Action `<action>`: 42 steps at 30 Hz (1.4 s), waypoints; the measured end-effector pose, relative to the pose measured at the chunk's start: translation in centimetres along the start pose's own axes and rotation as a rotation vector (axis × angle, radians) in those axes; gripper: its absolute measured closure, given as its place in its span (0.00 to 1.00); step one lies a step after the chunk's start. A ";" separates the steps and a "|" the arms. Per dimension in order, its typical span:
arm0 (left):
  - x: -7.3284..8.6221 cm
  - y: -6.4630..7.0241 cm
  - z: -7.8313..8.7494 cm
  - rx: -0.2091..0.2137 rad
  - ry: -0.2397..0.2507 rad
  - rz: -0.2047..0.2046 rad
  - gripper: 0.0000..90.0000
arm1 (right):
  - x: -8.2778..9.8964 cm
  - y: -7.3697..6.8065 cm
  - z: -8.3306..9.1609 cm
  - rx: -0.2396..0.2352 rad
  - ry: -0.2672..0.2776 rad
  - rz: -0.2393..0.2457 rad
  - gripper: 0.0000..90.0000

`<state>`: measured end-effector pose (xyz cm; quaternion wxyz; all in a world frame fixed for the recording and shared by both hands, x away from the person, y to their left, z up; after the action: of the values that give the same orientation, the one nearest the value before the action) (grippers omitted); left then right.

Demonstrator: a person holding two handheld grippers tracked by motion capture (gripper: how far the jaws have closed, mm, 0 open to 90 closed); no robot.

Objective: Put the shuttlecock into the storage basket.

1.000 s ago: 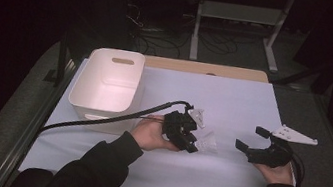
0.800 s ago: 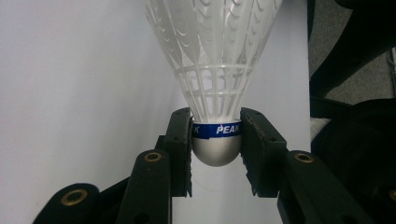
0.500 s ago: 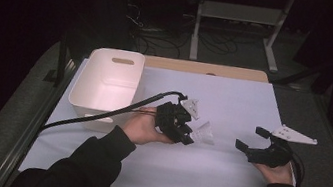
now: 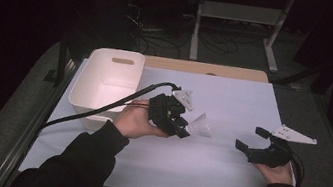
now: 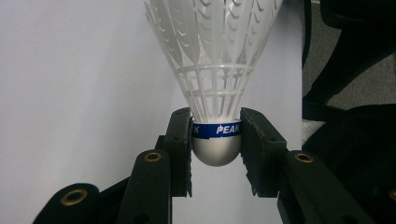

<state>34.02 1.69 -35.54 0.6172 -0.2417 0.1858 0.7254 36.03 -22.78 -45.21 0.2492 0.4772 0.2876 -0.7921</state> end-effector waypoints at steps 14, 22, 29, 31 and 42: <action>-0.2 -0.6 2.1 -0.023 0.023 0.007 0.73 | 0.0 0.0 0.0 0.000 -0.001 0.000 0.00; -0.1 -1.0 3.2 -0.037 0.031 0.012 0.73 | 0.1 0.0 0.0 -0.002 -0.004 0.000 0.00; 0.3 -1.7 4.4 -0.050 0.050 0.035 0.73 | 0.1 0.0 0.0 -0.002 -0.004 0.000 0.00; 0.5 -2.0 4.7 -0.053 0.053 0.037 0.73 | 0.1 0.0 -0.1 -0.002 -0.005 0.001 0.00; 1.1 -3.1 6.4 -0.079 0.081 0.068 0.73 | 0.1 0.0 -0.1 0.000 -0.004 0.003 0.00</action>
<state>36.14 6.74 -30.86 0.5740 -0.2884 0.1901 0.7424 36.06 -22.74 -45.30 0.2511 0.4759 0.2865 -0.7927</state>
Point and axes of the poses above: each handheld gripper's, and its own axes: z roughly backward along the jaws, x roughly out of its underside, y roughly to its right, the point moved 8 cm from there along -z, roughly forward along the jaws, and after that the axes turned 4 degrees about -x, right-handed, at the moved point
